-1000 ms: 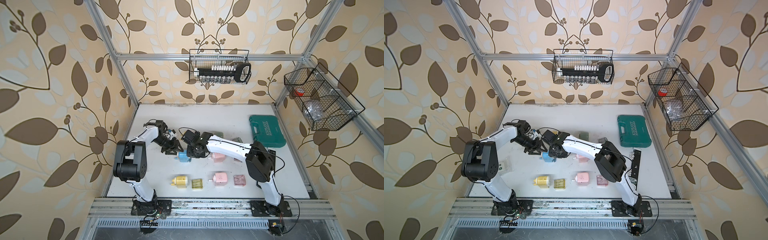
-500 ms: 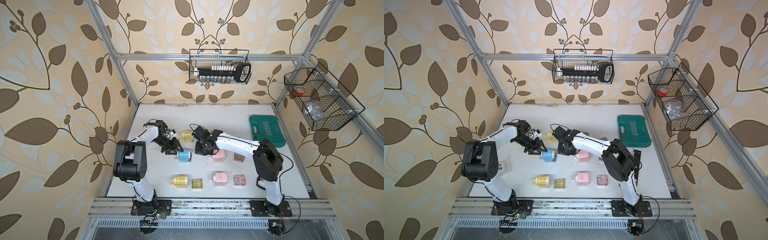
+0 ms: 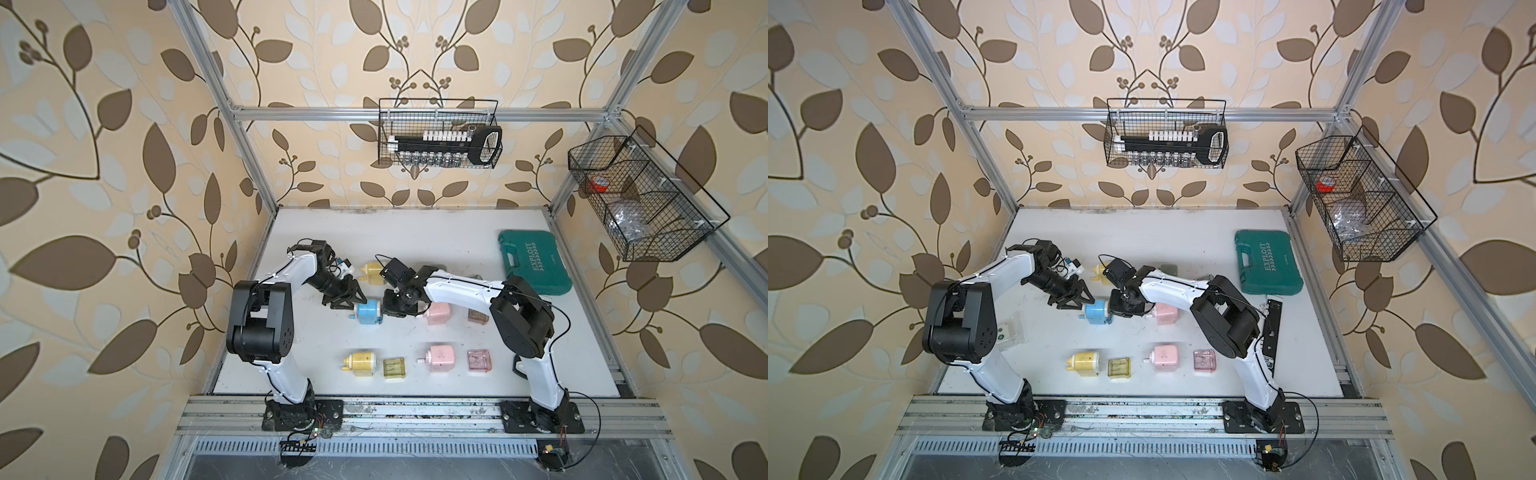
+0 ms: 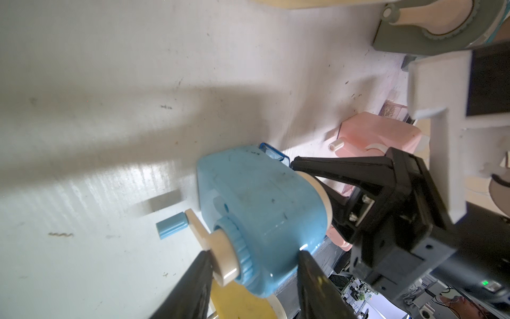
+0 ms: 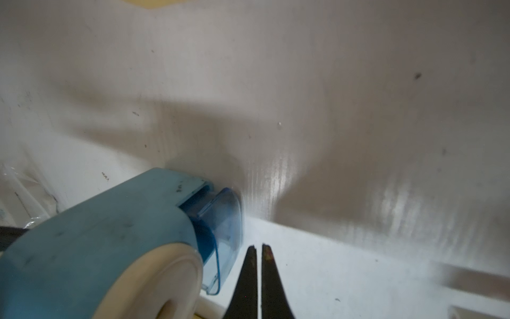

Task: Put the tray back into the pencil sharpener
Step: Close the container of the pencil sharpener.

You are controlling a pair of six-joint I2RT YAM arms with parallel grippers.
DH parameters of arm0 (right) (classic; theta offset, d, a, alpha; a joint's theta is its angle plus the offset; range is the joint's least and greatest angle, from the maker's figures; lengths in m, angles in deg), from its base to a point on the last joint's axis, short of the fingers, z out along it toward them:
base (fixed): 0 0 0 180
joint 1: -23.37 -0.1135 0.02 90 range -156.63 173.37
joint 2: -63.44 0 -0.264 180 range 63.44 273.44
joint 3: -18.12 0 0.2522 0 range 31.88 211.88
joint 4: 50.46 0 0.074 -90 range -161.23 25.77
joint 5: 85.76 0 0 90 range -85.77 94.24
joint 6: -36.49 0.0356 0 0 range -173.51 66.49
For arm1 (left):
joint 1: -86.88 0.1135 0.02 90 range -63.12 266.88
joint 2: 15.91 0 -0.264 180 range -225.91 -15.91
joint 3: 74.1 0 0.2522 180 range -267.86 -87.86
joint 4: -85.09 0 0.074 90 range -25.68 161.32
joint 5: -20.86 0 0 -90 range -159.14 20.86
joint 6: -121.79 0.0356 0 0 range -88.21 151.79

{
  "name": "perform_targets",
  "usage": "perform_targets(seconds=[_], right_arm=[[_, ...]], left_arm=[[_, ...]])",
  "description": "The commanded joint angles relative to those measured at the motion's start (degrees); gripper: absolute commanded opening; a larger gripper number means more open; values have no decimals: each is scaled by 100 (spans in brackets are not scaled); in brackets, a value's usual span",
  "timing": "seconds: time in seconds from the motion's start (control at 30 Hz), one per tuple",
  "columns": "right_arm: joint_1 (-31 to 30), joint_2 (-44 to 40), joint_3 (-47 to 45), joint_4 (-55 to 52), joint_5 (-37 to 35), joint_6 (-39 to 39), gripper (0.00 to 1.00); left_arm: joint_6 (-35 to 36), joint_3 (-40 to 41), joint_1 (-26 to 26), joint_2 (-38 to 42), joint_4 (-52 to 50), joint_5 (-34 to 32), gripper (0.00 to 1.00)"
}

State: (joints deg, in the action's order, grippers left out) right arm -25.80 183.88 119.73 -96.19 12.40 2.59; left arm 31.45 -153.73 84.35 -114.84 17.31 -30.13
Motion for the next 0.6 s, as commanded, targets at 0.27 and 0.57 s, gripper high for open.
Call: perform_targets(seconds=[0.27, 0.57], right_arm=[[-35, 146, -210, 636, 500, 111, 0], [-39, 142, -311, 1024, 780, 182, 0]], left_arm=[[92, 156, -11, -328, -40, -711, 50], [87, 158, -16, -365, -47, -710, 50]])
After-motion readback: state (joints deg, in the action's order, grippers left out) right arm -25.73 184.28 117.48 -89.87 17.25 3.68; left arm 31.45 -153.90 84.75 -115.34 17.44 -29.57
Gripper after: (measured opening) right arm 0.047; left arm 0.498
